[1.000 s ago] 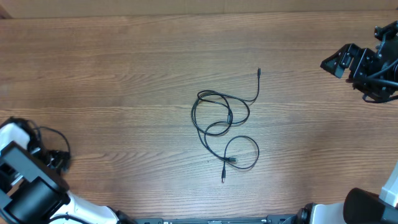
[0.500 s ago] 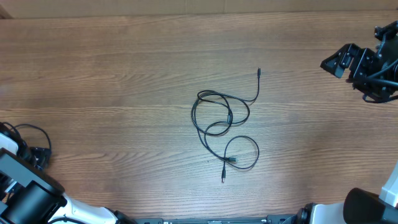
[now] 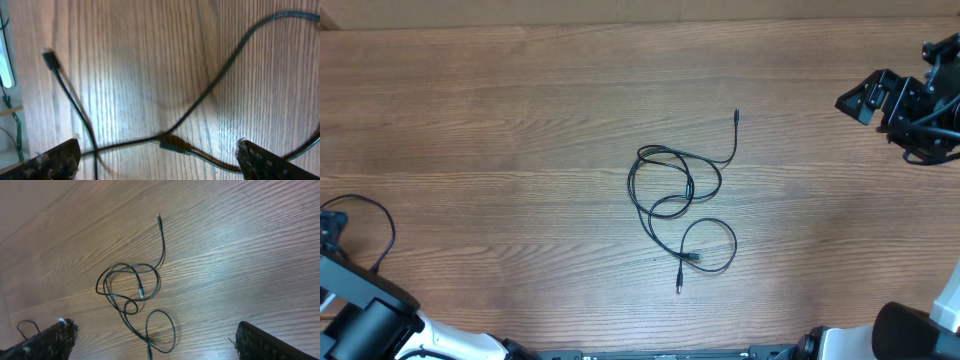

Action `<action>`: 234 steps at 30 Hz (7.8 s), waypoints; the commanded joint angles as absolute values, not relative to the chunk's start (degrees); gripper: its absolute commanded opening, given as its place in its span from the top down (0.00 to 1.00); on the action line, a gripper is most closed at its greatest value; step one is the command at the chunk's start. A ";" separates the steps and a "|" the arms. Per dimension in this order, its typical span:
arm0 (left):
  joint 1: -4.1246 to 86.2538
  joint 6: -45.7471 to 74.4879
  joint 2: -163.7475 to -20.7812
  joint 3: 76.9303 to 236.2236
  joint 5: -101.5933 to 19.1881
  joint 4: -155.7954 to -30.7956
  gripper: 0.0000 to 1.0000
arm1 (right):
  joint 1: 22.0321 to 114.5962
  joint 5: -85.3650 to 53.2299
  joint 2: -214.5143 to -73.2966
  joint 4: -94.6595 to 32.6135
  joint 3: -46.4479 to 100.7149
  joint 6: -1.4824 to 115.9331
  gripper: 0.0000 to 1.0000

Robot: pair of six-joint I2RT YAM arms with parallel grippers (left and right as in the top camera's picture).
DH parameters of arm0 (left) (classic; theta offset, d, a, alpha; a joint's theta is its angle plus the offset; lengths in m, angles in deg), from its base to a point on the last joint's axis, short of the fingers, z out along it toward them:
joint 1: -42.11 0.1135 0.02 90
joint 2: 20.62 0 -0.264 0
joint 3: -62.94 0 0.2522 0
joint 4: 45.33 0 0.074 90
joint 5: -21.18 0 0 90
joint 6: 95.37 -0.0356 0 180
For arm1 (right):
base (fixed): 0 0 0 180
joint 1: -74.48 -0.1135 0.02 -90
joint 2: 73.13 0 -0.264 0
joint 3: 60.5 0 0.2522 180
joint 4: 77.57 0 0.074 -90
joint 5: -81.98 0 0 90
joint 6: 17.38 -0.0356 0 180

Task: Untangle cables

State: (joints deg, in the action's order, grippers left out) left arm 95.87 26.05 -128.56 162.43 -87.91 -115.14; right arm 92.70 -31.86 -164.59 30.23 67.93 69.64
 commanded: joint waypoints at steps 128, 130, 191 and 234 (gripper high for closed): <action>9.80 23.89 -134.09 213.78 -67.80 -136.93 0.96 | 92.43 -32.01 -164.55 31.21 67.91 71.67 0.00; 10.59 22.56 -132.86 220.42 -67.76 -137.54 0.96 | 92.43 -32.01 -164.55 31.19 67.91 71.67 0.00; 64.48 20.61 -128.01 239.90 -104.98 -143.53 0.96 | 92.43 -31.60 -164.57 30.56 67.89 71.65 0.00; 57.88 14.05 -161.98 236.25 -58.45 -155.90 0.96 | 92.43 -29.67 -164.57 29.55 67.84 71.65 0.00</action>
State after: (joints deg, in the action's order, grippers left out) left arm 54.76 12.30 -161.65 236.90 -61.33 -155.75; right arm 92.72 -30.07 -164.59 29.99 67.93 71.17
